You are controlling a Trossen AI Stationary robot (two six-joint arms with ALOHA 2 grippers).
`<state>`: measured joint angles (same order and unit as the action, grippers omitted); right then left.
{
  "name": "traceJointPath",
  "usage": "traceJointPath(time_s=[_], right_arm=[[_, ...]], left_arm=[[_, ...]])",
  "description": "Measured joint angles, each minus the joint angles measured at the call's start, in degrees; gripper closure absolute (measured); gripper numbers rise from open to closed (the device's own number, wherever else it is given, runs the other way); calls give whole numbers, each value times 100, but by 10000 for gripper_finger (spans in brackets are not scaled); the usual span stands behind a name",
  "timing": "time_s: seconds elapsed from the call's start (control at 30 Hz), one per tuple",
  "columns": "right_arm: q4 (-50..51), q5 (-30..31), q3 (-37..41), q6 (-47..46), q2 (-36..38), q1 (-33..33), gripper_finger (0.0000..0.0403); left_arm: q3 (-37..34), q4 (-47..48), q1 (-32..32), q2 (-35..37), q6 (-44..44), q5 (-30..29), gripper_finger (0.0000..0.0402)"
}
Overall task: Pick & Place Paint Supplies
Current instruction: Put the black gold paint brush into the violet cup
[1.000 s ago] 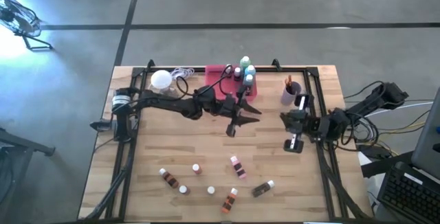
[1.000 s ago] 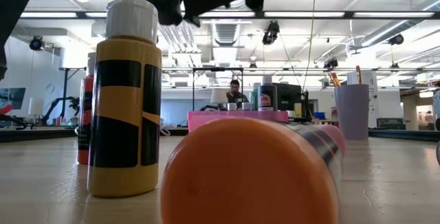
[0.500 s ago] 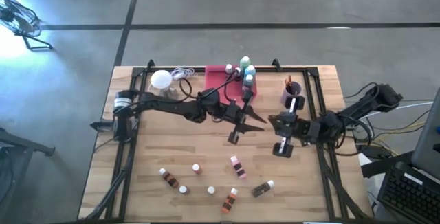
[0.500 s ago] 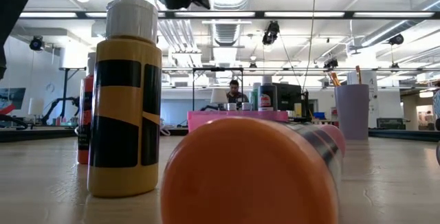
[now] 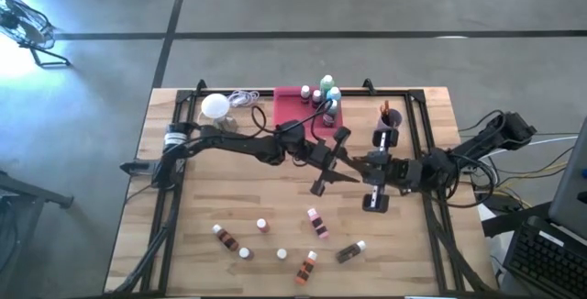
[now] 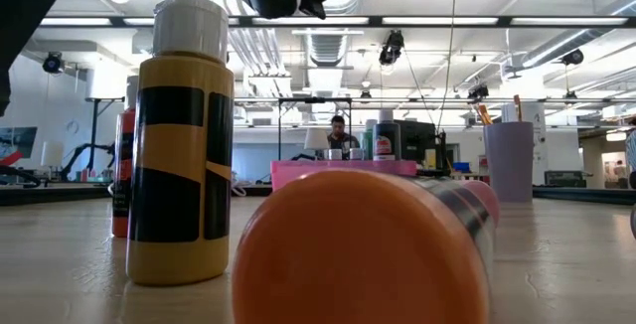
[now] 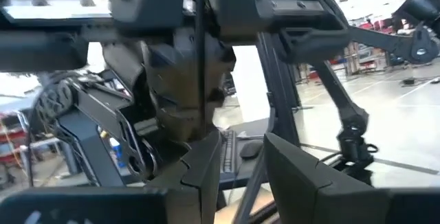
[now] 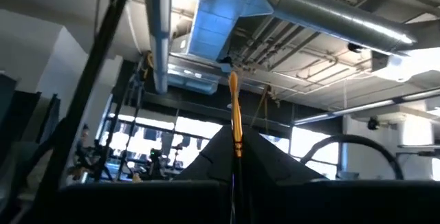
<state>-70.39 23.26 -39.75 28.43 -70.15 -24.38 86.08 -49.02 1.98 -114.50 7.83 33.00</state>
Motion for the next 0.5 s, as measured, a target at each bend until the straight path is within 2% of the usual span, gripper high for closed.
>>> traceJointPath(time_s=[0.17, 0.37, 0.43, 0.5], right_arm=[[9, -530, 2, -235, -17, 0, 392], [277, -543, 0, -693, 16, -32, 393], [300, -739, 0, -900, 19, -88, 392], [468, -1013, 0, -1208, 66, -144, 393]], left_arm=[[2, 135, 12, 20, 133, -260, 284], [-15, 232, 20, 105, -24, -241, 284], [-11, 194, 31, 129, 3, -130, 284], [-11, 261, 69, 129, 11, 271, 284]])
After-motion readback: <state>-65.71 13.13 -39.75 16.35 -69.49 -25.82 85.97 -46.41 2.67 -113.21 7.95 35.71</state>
